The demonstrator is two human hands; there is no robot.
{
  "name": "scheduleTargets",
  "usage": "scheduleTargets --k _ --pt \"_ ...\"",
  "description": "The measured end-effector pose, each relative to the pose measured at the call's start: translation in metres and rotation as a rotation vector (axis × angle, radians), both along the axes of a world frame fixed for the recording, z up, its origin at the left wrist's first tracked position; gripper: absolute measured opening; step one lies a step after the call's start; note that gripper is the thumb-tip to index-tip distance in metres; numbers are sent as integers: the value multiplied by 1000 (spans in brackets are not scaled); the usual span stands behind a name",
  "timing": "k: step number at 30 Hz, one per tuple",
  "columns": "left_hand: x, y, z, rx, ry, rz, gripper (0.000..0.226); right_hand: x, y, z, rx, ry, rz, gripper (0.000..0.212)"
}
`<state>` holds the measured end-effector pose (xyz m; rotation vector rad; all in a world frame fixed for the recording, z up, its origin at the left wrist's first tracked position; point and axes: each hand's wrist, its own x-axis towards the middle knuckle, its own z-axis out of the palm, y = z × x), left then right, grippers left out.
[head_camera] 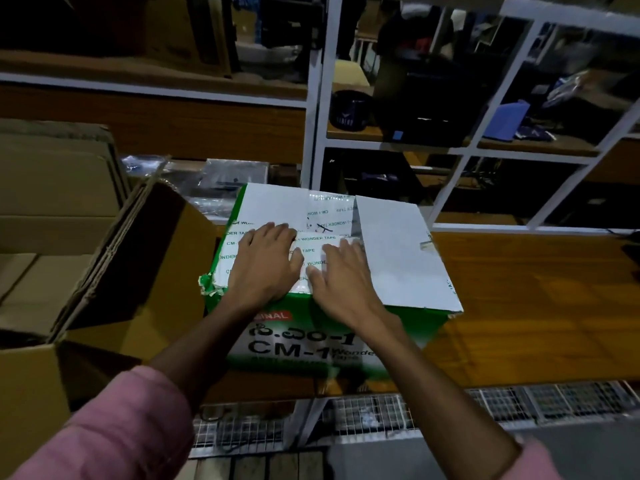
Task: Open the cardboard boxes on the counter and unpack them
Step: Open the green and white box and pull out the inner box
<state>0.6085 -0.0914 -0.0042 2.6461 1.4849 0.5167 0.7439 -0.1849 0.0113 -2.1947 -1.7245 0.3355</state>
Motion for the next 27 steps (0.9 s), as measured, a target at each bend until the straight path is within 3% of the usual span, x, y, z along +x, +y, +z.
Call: scheduleTargets --k 3,7,11,13,16,18,21,27 --pt "0 2 -2 6 -16 1 48 4 -7 17 -28 -76 -22 64" --pt "0 1 -1 22 -1 -3 48 51 -12 29 108 17 -129 72" --pt "1 0 1 12 8 -5 54 123 -20 19 116 -197 -301 69" --pt "1 -1 2 4 3 -4 54 152 -25 12 91 -5 -383 62" --pt "3 -1 2 34 -18 -4 48 169 -38 5 15 701 -417 34" --pt "4 -2 4 78 -48 14 42 172 -42 -4 -59 839 -372 23" --pt "8 -3 7 115 -76 31 35 178 -35 -15 15 669 -344 30" --pt "30 -2 5 135 -101 29 33 207 -20 -19 64 282 -283 24"
